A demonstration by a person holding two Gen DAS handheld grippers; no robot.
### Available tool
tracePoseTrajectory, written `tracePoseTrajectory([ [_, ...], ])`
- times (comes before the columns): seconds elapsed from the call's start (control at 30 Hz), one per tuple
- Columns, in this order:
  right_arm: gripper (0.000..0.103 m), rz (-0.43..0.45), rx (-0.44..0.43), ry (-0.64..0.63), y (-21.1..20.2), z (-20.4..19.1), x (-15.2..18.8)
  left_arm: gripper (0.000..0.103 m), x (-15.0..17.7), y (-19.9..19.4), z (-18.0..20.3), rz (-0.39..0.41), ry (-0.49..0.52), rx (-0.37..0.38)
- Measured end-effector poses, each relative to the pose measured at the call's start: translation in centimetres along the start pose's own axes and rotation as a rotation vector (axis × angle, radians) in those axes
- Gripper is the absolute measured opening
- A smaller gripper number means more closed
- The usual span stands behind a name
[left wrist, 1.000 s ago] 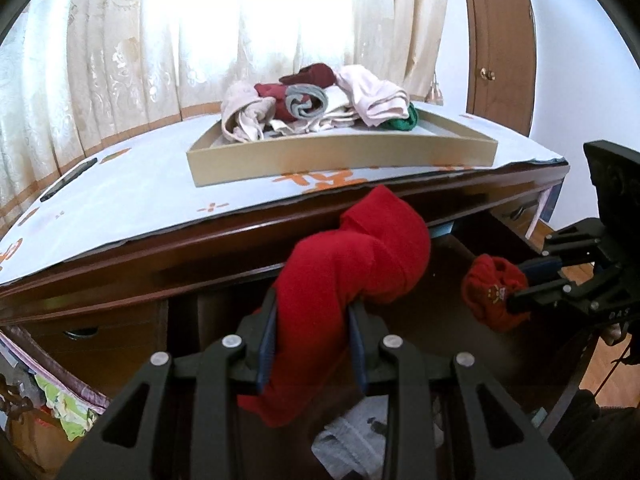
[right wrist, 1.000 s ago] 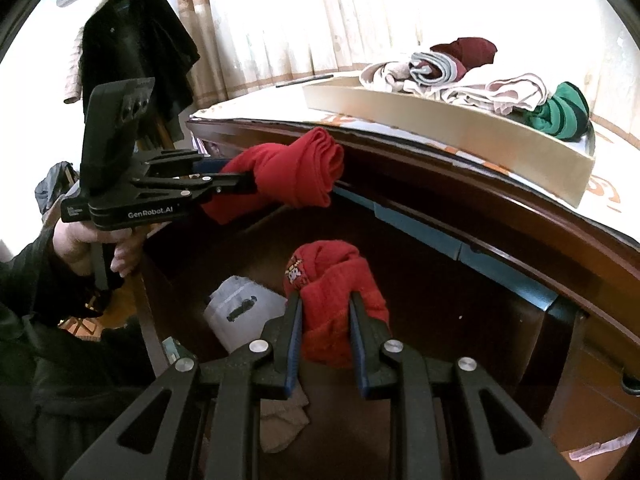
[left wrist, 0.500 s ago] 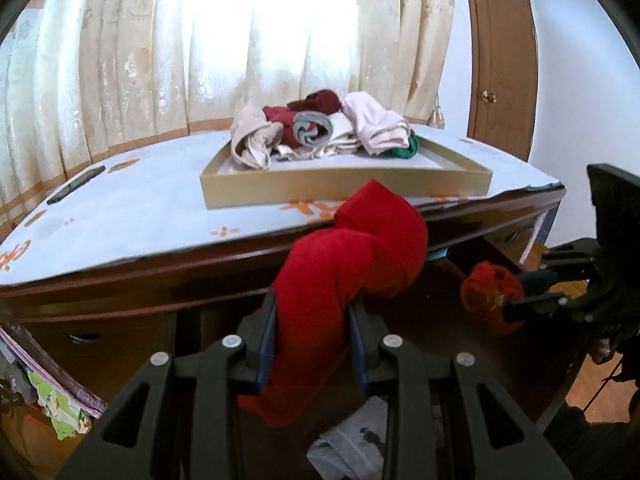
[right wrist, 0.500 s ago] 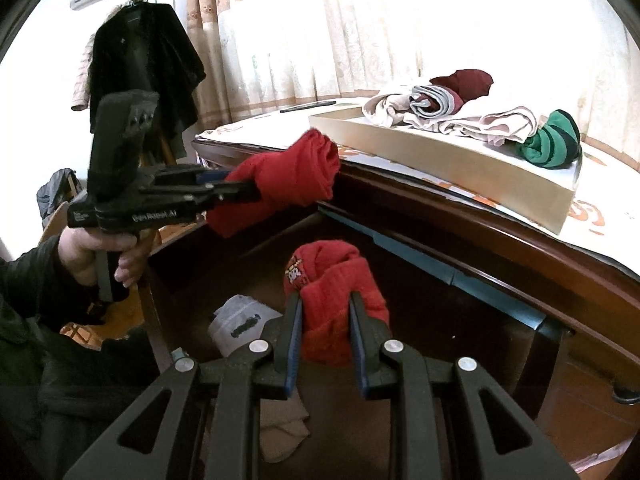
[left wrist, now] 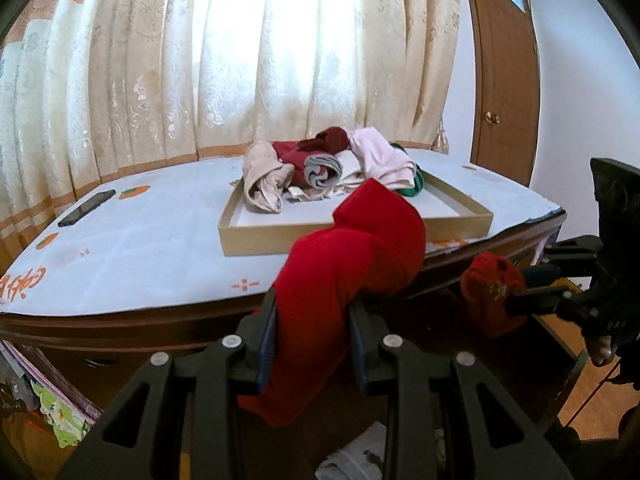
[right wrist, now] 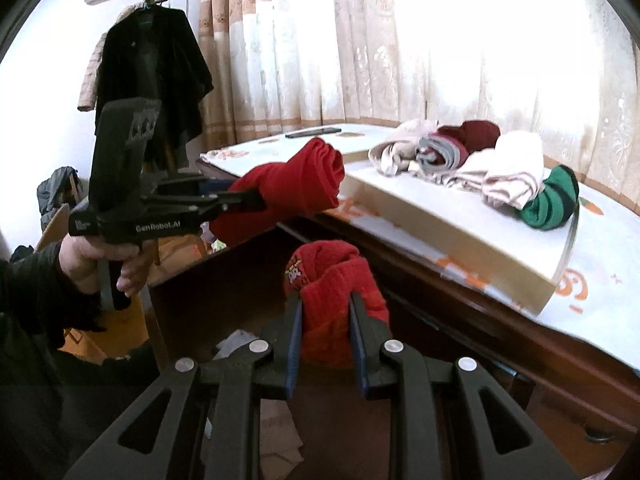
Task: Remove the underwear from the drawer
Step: 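Carry both red socks over the cardboard tray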
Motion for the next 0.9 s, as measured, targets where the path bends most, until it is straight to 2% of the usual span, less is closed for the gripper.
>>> tracePoseTrajectory([
  [0.6,0.024,0.041,0.063,-0.035,-1.3,1.5,-4.5,0.030,-3.9,0.3,-1.0,0.029,0.025,-0.009],
  [0.9,0.024,0.045,0.080,-0.033,-0.7,2.4,-7.4,0.030,-6.2,1.4,-2.0,0.030,0.026,-0.008],
])
Point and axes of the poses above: each gripper's, at about its wrist camera, not at the fingertips, and y roughly the way its jaws point, z to its right, x to its underside, the point moved 9 cm from there along y, roughly the way its jaws point, and after that the axes turned 2 degrees about x, right-handed, at the moved point
